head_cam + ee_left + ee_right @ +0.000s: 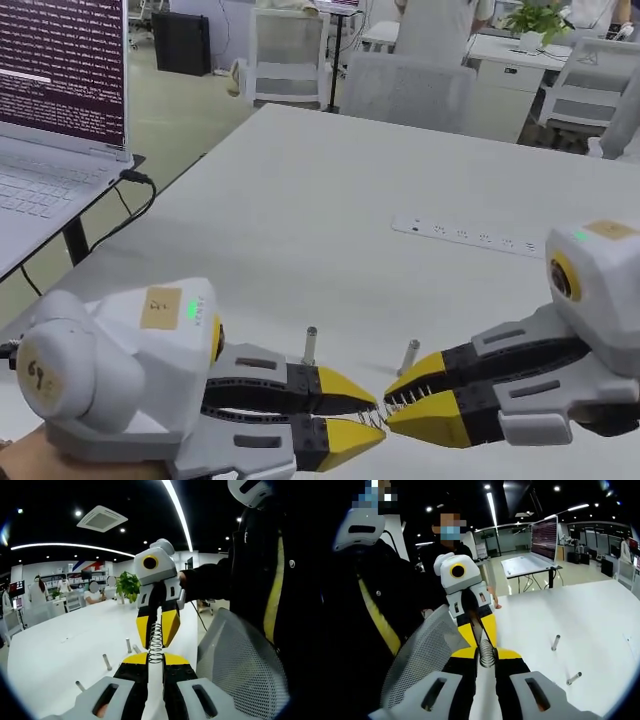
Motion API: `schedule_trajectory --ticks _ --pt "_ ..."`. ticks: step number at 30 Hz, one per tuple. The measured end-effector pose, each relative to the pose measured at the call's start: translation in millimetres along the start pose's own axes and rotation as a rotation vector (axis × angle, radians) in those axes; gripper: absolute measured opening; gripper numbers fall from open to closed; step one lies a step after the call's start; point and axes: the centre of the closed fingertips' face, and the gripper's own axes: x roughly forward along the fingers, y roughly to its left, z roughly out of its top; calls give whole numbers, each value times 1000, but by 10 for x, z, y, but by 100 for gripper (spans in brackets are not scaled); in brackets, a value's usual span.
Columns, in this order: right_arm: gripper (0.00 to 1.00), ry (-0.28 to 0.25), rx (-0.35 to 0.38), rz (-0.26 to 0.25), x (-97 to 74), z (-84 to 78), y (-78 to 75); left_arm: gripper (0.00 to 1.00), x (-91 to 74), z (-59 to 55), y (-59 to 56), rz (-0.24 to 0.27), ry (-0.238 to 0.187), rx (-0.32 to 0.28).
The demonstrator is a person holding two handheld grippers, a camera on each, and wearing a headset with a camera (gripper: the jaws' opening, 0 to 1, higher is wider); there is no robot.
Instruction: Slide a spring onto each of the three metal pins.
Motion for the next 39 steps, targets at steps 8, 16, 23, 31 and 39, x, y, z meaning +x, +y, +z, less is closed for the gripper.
schedule_trajectory --ticks 8,16,23,31,39 --pt "9 60 -29 3 -3 54 15 2 -20 25 4 14 -14 5" --pt "8 145 -45 -9 43 63 24 3 -25 11 33 30 4 -13" --pt "8 253 -92 -43 34 60 51 3 1 13 30 28 36 -14" --pt "8 365 -132 -72 32 42 75 4 49 -9 6 29 74 -19" --pt "8 389 -151 -72 66 138 134 6 22 53 7 26 75 -45"
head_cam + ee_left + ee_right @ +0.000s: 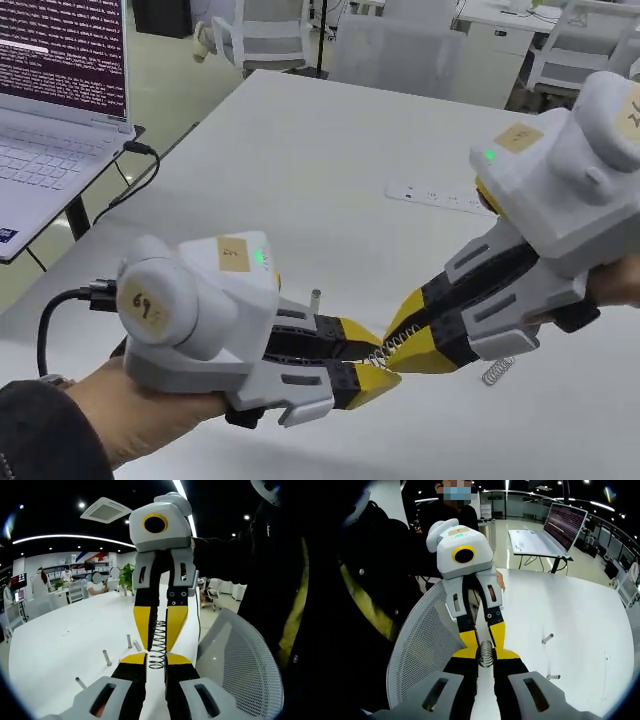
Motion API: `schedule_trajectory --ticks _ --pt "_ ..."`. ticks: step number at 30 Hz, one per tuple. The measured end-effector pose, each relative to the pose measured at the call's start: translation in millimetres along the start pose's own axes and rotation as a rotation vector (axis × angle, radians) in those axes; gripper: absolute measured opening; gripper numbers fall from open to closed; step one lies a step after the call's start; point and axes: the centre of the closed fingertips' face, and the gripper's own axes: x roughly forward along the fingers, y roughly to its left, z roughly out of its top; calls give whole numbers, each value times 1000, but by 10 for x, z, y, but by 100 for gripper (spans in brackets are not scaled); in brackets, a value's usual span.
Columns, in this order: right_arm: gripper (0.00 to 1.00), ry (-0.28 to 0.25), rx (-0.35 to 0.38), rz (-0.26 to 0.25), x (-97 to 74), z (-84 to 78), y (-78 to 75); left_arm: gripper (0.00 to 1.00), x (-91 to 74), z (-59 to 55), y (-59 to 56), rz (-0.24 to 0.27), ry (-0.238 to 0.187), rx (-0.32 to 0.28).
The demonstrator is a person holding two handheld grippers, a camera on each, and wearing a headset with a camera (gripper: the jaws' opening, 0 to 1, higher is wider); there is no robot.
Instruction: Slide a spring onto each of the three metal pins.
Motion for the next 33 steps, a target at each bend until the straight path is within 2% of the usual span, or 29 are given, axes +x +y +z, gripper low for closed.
schedule_trajectory --ticks 6,11,17,26,33 --pt "8 -6 -4 14 8 106 13 10 -97 49 27 -2 -27 -28" --pt "8 6 -10 23 47 165 8 13 -191 28 45 -2 -44 -45" --pt "8 11 -8 21 125 245 -11 21 -266 7 95 6 -64 -55" --pt "8 16 14 -12 114 242 -126 33 -317 -82 198 11 -80 -80" --pt "8 34 34 -37 102 211 -233 38 -359 -139 248 9 -97 -86"
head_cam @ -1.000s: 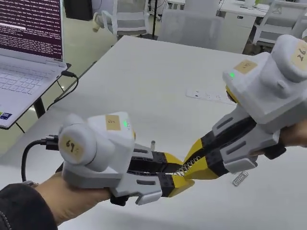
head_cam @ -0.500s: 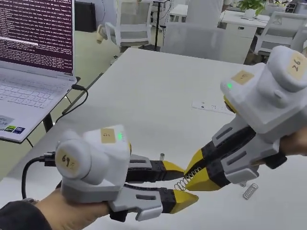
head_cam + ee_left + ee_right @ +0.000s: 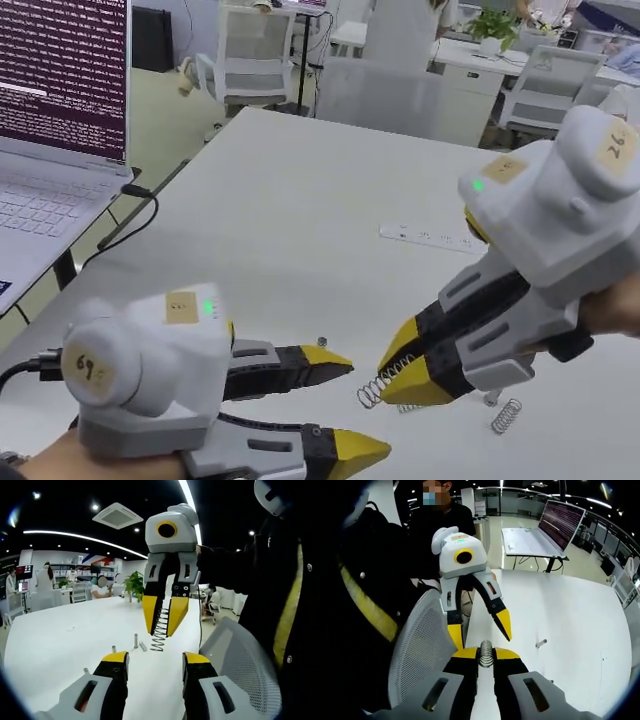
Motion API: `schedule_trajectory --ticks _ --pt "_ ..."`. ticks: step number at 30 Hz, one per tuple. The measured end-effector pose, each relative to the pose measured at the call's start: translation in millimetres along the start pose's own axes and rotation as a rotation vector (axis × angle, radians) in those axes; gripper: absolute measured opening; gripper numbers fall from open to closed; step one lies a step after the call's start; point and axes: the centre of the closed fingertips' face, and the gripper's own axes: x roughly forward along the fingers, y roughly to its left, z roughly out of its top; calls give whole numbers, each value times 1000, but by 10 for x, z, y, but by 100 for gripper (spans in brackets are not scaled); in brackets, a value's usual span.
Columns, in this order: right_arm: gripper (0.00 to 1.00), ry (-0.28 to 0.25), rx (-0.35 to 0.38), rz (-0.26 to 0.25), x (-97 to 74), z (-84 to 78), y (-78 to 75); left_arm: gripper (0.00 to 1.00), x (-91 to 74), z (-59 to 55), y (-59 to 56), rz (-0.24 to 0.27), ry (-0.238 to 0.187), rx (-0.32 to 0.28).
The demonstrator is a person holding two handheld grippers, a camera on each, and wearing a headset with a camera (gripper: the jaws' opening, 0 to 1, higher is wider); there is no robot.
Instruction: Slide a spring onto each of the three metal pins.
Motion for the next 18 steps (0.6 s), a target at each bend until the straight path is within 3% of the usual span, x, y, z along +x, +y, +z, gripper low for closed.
schedule_trajectory --ticks 9,18 --pt "8 46 3 -20 42 -21 -184 47 -104 -101 175 20 -7 -6" --pt "8 77 11 -70 64 -16 -496 58 -174 -195 229 32 0 -1"
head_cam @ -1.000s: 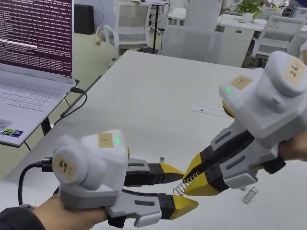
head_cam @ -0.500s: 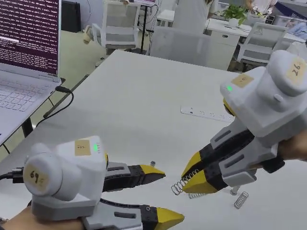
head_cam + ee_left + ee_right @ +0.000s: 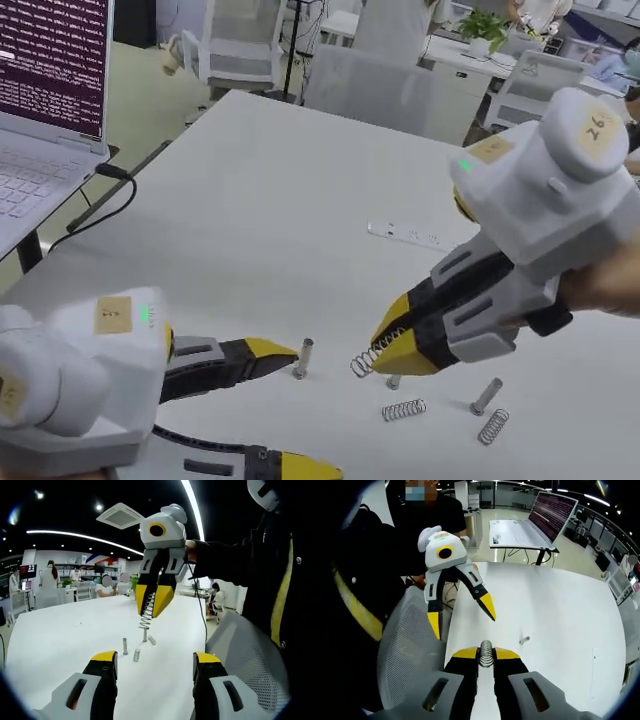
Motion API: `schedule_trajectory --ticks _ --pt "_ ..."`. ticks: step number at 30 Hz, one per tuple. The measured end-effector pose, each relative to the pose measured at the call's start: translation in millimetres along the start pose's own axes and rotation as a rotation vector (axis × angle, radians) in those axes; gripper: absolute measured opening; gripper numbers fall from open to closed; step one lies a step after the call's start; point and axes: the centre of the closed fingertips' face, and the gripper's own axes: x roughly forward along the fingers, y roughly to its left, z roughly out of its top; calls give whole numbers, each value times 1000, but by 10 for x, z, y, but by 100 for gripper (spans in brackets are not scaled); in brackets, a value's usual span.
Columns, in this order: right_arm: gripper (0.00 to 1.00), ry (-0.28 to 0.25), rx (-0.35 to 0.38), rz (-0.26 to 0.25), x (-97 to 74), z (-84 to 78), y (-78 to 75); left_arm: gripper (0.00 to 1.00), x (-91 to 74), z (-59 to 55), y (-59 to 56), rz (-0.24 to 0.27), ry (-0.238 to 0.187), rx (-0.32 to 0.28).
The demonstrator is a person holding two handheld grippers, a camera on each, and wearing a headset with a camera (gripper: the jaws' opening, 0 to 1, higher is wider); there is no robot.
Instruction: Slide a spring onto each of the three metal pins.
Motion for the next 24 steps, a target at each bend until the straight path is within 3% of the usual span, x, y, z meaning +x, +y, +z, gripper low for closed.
schedule_trajectory --ticks 4,15,24 --pt "8 10 -2 -12 55 29 -86 60 -8 -29 -24 -4 2 5" --pt "8 93 -7 -80 326 10 -541 68 6 -97 -154 -43 5 3" --pt "8 161 -4 -90 599 -107 -738 71 -8 -168 -168 -45 13 -15"
